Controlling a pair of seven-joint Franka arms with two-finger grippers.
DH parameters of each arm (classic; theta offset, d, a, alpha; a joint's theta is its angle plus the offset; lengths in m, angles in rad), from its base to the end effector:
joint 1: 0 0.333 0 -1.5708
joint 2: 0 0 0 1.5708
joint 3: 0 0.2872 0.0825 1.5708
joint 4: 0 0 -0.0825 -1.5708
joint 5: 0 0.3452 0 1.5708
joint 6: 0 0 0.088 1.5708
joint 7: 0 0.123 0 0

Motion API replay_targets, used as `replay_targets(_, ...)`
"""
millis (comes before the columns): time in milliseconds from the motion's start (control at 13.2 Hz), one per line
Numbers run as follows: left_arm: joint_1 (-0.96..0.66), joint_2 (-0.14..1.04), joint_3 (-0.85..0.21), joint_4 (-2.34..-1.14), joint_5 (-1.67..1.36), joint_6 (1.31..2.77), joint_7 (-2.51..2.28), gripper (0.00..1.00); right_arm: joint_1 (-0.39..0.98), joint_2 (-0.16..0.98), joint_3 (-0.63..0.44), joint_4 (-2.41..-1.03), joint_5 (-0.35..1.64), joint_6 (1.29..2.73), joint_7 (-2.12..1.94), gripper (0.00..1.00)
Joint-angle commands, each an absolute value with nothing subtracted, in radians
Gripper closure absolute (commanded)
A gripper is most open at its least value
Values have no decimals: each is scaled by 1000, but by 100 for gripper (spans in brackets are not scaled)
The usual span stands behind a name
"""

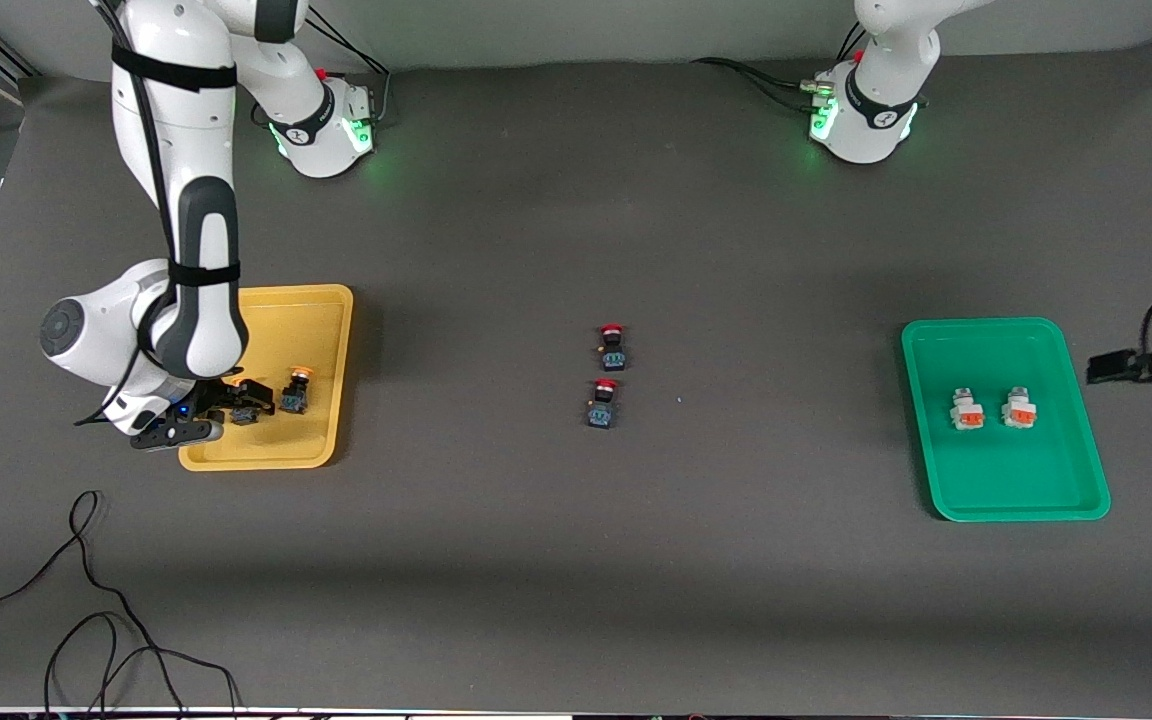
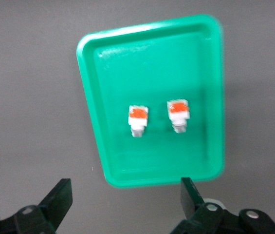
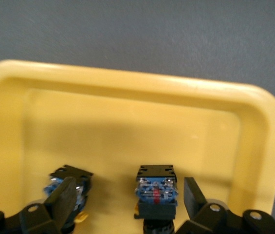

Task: Place green and yellow buttons in trays
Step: 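Open both grippers and withdraw them from the trays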

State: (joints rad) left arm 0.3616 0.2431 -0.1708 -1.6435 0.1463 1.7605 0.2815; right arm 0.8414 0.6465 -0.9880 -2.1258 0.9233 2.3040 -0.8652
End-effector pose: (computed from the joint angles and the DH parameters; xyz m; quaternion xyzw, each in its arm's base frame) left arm 0.5601 0.1307 0.4323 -0.9949 0.0621 0.0710 0.0346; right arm 0.5226 -0.0636 0.2073 -0.9967 -0.0595 -0.0182 0.0522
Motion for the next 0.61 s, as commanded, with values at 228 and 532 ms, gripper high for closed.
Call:
replay_targets(228,351,97,-285,-1551,143,1563,285,1,1058,584,-1319,-1923,691,1905,-614,5)
replay_targets(532,183,71,-199,-1549,141,1548,243,1,1089,584,-1436,-1601,595,1503,-387,5)
